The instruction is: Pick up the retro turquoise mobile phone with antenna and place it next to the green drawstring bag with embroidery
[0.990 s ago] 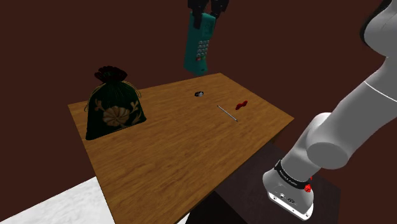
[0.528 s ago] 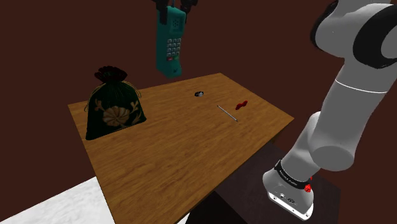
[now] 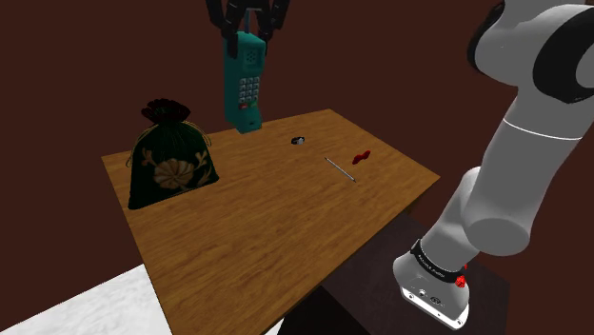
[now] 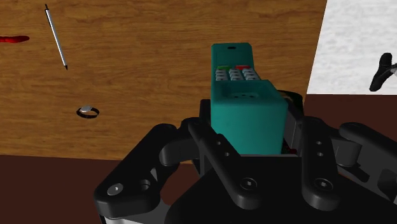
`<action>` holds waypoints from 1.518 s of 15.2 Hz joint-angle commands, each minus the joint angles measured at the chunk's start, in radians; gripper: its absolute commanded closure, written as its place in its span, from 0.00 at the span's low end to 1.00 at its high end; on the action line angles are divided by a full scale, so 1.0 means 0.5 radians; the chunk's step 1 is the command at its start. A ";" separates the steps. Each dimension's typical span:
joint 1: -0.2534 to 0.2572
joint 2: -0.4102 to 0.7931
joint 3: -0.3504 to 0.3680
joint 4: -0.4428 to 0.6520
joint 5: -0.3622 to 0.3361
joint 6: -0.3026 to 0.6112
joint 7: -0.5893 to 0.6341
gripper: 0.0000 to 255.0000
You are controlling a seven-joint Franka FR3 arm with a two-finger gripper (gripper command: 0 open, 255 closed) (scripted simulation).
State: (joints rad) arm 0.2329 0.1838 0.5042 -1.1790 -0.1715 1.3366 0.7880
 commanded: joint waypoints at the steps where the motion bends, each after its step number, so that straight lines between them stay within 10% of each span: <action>1: -0.020 -0.043 -0.005 -0.108 0.024 0.074 -0.005 1.00; 23: -0.104 -0.265 -0.041 -0.979 0.136 0.752 -0.022 1.00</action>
State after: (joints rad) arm 0.1812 0.0539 0.4838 -1.6480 -0.1043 1.6934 0.7749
